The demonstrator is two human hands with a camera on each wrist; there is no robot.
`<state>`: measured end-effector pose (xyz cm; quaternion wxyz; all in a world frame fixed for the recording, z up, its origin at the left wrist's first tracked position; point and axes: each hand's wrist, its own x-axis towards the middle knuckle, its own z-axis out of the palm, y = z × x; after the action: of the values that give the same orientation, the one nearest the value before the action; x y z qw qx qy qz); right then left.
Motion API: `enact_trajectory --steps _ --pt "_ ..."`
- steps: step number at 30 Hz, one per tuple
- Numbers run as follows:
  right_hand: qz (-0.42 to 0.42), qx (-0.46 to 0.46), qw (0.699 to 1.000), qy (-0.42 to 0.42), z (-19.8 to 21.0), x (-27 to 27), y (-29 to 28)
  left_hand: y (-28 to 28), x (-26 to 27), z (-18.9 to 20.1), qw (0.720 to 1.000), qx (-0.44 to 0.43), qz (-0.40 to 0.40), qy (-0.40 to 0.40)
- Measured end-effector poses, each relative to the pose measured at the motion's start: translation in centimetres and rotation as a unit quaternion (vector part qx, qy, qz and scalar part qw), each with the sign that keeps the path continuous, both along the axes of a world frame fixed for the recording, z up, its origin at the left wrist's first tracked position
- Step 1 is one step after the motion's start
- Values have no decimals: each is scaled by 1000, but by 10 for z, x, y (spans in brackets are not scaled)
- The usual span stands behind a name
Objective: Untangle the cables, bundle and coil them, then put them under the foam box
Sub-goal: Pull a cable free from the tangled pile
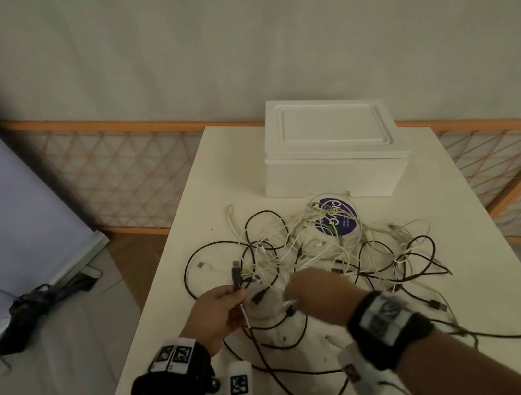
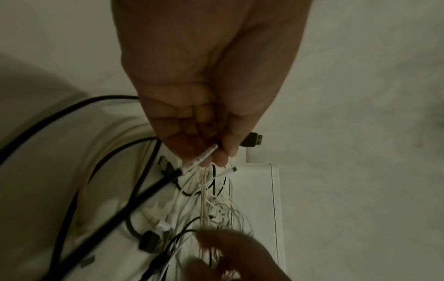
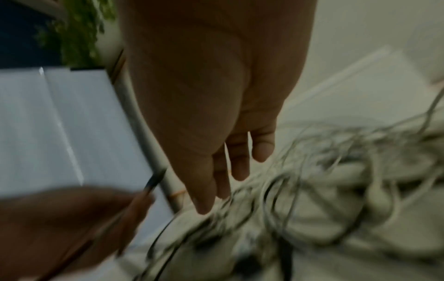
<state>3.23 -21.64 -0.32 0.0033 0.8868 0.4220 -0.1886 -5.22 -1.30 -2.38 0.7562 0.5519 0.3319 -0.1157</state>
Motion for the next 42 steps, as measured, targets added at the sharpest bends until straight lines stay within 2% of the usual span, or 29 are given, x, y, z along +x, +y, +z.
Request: enact_trajectory --steps 2,5,7,8,11,14,17,19,22,25,28,31,34,38,42 --pt "49 -55 997 -13 -14 -17 20 -7 3 1 1000 6 -2 -3" --pt "101 -93 989 -56 -24 -18 13 -17 7 11 1000 17 -6 -17" --pt "116 -64 989 -66 -30 -10 0 -23 11 14 999 38 -21 -27" --pt "119 -45 991 -39 -27 -5 -3 -26 11 16 997 62 -35 -31" --pt "74 12 997 -27 2 12 -8 -38 19 23 986 136 -84 -49" --pt "7 90 996 -6 29 29 -8 -54 33 37 976 152 -125 -91" --pt "-32 128 991 -13 47 40 -7 -71 45 50 968 153 -143 -137" --pt "-64 175 982 2 54 41 -8 -77 50 55 972 131 -125 -150" --pt "-109 263 958 26 56 39 -15 -81 54 55 976 92 -139 -137" --pt "-201 333 919 64 51 37 -21 -84 52 53 983 42 -137 -118" --pt "-289 381 868 137 41 26 -20 -85 48 51 989 -36 -67 -125" --pt "-271 336 878 206 30 19 -13 -83 46 47 987 -100 8 -127" --pt "-257 347 850 303 26 12 -1 -82 44 50 982 -130 35 -128" --pt "-246 362 867 240 30 13 12 -76 41 53 985 -119 57 -109" --pt "-253 372 865 221 40 15 24 -67 36 51 985 -130 53 -97"
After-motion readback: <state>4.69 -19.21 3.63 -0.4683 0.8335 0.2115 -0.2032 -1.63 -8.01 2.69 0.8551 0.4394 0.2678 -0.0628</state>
